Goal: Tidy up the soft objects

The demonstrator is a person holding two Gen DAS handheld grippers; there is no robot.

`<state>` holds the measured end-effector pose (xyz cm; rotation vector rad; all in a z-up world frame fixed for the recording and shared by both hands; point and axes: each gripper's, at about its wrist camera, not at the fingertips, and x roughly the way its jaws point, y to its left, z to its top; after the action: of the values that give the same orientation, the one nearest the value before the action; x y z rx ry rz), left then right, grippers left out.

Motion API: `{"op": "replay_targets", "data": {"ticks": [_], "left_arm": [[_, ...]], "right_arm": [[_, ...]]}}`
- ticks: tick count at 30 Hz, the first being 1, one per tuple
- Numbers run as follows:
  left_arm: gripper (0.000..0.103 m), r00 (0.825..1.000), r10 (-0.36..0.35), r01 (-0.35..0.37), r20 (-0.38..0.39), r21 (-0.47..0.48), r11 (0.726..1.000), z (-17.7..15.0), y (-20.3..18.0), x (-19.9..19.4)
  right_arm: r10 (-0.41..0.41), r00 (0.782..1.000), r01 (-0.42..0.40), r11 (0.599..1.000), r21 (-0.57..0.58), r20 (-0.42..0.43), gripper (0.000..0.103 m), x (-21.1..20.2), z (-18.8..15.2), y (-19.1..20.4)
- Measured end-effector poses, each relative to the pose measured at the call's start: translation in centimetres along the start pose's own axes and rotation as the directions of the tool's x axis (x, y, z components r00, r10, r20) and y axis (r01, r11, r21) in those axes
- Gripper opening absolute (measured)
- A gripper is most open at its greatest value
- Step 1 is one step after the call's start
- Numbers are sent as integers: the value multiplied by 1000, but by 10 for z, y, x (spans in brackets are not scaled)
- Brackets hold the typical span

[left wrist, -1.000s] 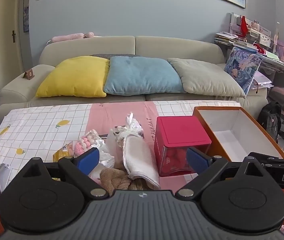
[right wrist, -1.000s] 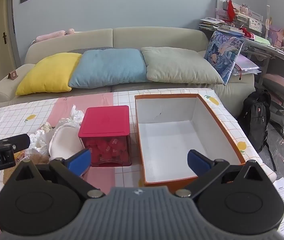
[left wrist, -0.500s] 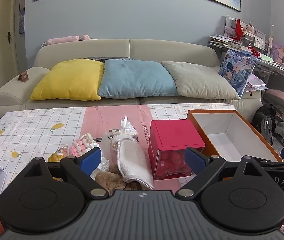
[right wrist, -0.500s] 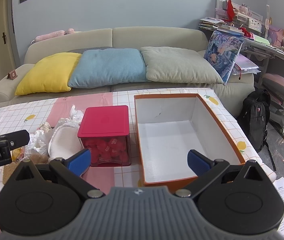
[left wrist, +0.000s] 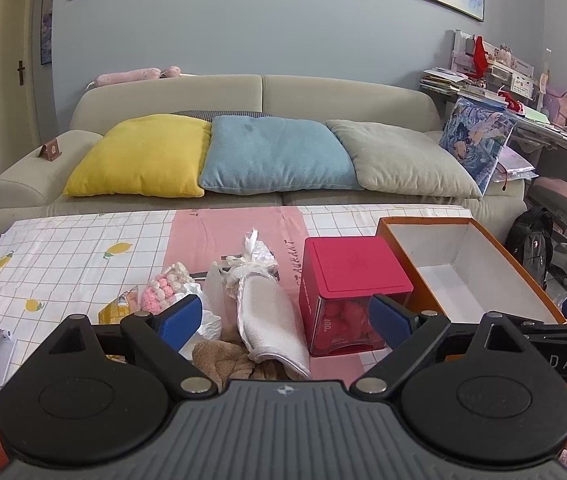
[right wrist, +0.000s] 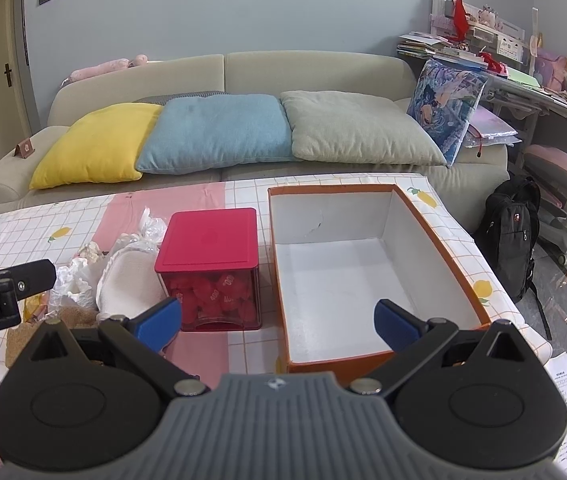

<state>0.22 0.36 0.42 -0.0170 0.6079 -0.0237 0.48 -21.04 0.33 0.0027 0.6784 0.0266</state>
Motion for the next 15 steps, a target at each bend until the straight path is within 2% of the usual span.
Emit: {"op": "replay_targets", "data": {"ticks": [8, 15], "left_arm": [[103, 1000, 4, -4, -2, 1, 1000, -2, -2, 0], [103, 999, -6, 7, 43, -9, 1000, -5, -1, 0]], "right_arm": [[0, 1000, 0, 1000, 0, 0, 100, 0, 0, 0], [0, 1000, 0, 1000, -1, -1, 100, 0, 0, 0]]}}
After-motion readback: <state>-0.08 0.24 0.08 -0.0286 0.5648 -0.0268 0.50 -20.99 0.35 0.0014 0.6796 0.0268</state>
